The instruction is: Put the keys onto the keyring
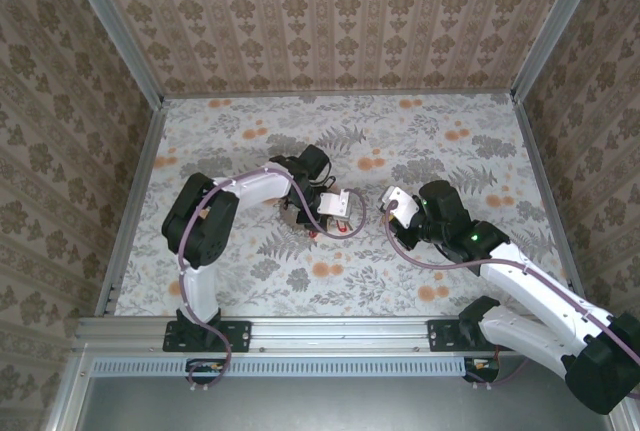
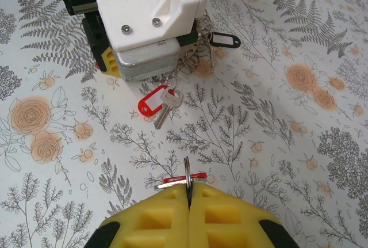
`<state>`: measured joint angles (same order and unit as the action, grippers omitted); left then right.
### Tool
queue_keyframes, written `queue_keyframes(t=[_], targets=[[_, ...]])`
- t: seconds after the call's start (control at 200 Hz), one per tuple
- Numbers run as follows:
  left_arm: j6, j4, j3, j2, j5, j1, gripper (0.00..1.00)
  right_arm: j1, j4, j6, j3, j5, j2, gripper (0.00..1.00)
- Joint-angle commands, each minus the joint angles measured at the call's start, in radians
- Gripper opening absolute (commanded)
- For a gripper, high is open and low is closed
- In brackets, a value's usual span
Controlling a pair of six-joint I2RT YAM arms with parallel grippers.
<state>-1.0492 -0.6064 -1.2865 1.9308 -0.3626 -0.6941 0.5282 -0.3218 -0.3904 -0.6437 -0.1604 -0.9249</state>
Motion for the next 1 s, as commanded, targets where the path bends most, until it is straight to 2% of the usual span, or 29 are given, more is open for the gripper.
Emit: queue_keyframes(t=[0.0,0.08,0.21,0.275,0.34,0.46,0.525,0.565,0.695,0.875,0.97,0.995], targets=[[-0.006,-0.070,-0.022,0.017,0.072,-0.008,0.41,0.004,-0.016,-0.003,-0.009,0.019,0.014,0.00],[-0.033,-0.078,-0.015,0.041,0.126,-0.025,0.40,0.005,-0.016,-0.003,-0.008,0.019,0.016,0.00],[-0.039,-0.090,-0.022,0.058,0.134,-0.031,0.38,0.004,-0.022,-0.004,-0.011,0.022,0.019,0.00],[-0.054,-0.103,-0.028,0.060,0.130,-0.032,0.33,0.004,-0.022,-0.004,-0.010,0.022,0.021,0.00],[-0.054,-0.109,-0.035,0.057,0.124,-0.032,0.24,0.004,-0.020,0.001,-0.010,0.031,0.018,0.00],[-0.040,-0.100,-0.039,0.027,0.084,-0.022,0.13,0.004,-0.040,0.007,-0.021,0.067,-0.001,0.00],[-0.026,-0.084,-0.037,0.000,0.059,-0.011,0.13,0.004,-0.057,0.003,-0.029,0.085,-0.013,0.00],[-0.010,-0.072,-0.033,-0.028,0.040,-0.002,0.17,0.006,-0.080,-0.011,-0.040,0.093,-0.030,0.00],[0.080,0.005,-0.001,-0.145,-0.064,0.054,0.22,0.023,-0.208,-0.100,-0.104,0.091,-0.118,0.00],[0.314,0.172,0.101,-0.340,-0.223,0.180,0.26,0.079,-0.448,-0.261,-0.176,0.030,-0.265,0.00],[0.468,0.272,0.182,-0.446,-0.243,0.231,0.27,0.124,-0.471,-0.290,-0.173,0.024,-0.348,0.00],[0.513,0.294,0.201,-0.471,-0.232,0.269,0.27,0.137,-0.465,-0.289,-0.171,0.026,-0.367,0.00]])
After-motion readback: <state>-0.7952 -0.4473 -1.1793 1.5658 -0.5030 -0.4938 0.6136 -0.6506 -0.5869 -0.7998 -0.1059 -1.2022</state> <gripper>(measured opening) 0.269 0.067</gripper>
